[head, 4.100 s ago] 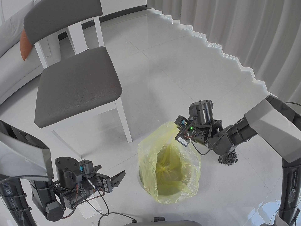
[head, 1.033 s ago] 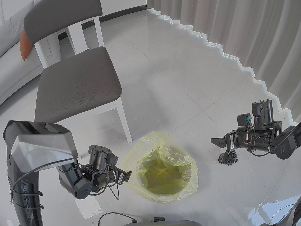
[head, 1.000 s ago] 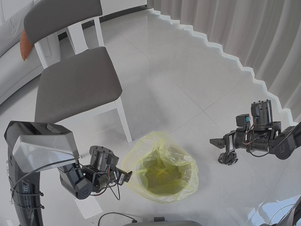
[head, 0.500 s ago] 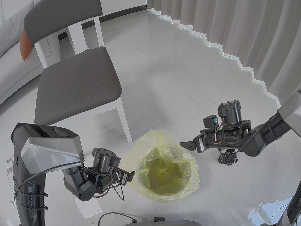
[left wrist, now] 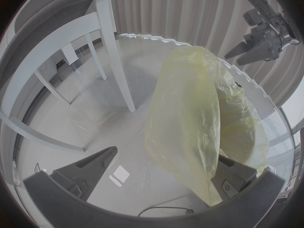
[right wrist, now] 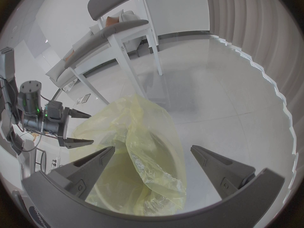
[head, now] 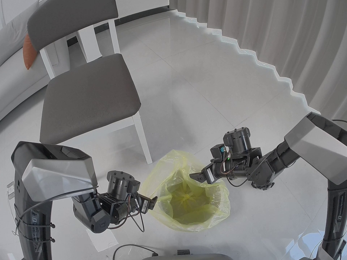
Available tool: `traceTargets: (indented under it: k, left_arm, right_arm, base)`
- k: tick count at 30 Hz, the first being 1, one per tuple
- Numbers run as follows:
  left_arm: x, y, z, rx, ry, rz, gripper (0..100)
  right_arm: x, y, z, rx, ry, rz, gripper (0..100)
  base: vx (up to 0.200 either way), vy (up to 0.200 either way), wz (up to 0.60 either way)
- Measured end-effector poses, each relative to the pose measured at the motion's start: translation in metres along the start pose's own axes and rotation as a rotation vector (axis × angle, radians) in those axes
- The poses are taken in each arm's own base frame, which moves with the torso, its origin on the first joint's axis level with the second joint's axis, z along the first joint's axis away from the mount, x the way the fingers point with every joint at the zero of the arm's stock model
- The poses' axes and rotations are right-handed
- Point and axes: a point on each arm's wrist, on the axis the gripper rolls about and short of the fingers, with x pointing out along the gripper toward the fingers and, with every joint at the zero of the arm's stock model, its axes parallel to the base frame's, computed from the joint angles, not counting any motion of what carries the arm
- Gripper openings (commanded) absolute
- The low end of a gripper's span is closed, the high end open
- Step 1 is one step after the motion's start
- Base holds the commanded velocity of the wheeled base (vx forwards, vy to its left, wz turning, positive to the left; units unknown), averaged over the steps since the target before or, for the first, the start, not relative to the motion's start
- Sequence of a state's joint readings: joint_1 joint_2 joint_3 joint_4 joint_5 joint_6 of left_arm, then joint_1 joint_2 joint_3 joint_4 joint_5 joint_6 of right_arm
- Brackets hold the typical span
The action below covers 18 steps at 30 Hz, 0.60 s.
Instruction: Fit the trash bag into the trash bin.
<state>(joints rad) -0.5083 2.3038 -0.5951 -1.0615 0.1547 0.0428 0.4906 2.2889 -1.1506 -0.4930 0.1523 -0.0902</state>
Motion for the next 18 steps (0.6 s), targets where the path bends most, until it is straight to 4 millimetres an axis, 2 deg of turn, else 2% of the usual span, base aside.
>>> traceTargets:
  k: [2, 3, 12, 18]
  left_arm:
    - [0.000, 0.000, 0.001, 0.000, -0.002, 0.000, 100]
    - [-0.001, 0.000, 0.001, 0.000, -0.003, -0.001, 100]
    - [-0.001, 0.000, 0.002, -0.015, -0.034, 0.001, 100]
    - [0.002, 0.003, -0.001, -0.019, -0.027, 0.007, 100]
  right_arm:
    - [0.006, 0.000, 0.000, -0.002, -0.003, 0.003, 100]
    - [0.009, 0.001, 0.000, -0.004, -0.003, 0.005, 0]
    - [0.028, 0.003, -0.003, -0.010, -0.001, 0.013, 0]
    - [0.036, -0.004, 0.001, -0.010, -0.014, 0.003, 0]
  base:
    - [0.000, 0.000, 0.00]
    - [0.000, 0.000, 0.00]
    - [0.000, 0.000, 0.00]
    - [0.000, 0.000, 0.00]
